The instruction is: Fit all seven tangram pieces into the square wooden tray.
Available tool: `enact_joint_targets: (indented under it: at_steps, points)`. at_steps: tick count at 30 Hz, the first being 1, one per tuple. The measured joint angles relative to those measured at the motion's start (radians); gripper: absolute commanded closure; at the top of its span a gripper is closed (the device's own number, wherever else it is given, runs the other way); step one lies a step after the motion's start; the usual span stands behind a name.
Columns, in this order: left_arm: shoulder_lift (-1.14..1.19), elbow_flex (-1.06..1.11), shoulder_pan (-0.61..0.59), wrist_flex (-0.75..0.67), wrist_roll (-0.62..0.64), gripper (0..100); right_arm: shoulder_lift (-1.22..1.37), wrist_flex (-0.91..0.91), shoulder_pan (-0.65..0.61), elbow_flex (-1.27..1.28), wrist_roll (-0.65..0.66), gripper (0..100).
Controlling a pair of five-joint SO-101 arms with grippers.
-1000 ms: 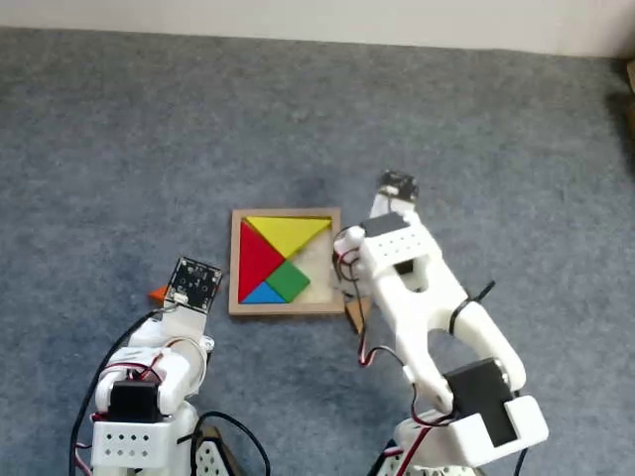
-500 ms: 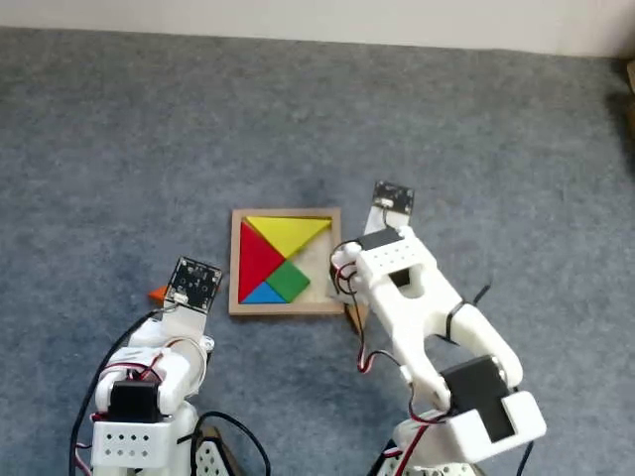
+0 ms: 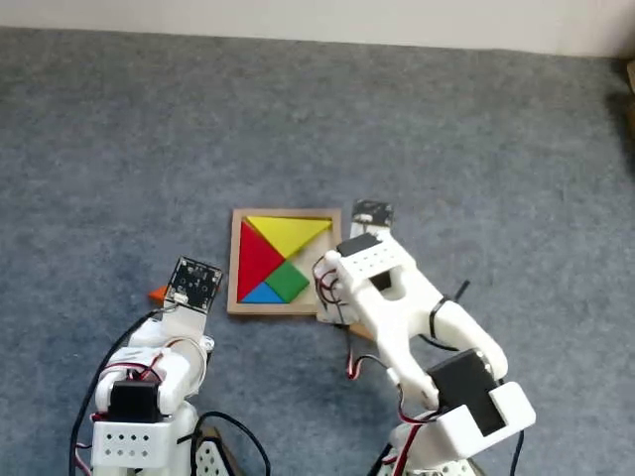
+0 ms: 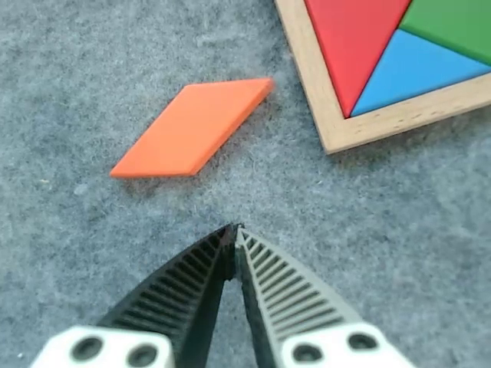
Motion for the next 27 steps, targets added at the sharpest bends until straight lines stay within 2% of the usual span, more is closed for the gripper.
enact_joint_targets:
  at_steps: [5,27]
  points:
    - [0.0,0.0,0.0,0.0,0.0,97,0.0,0.0,-0.003,0.0,0.012,79.3]
    - [0.0,0.0,0.0,0.0,0.0,97,0.0,0.021,-0.008,0.011,0.442,79.4]
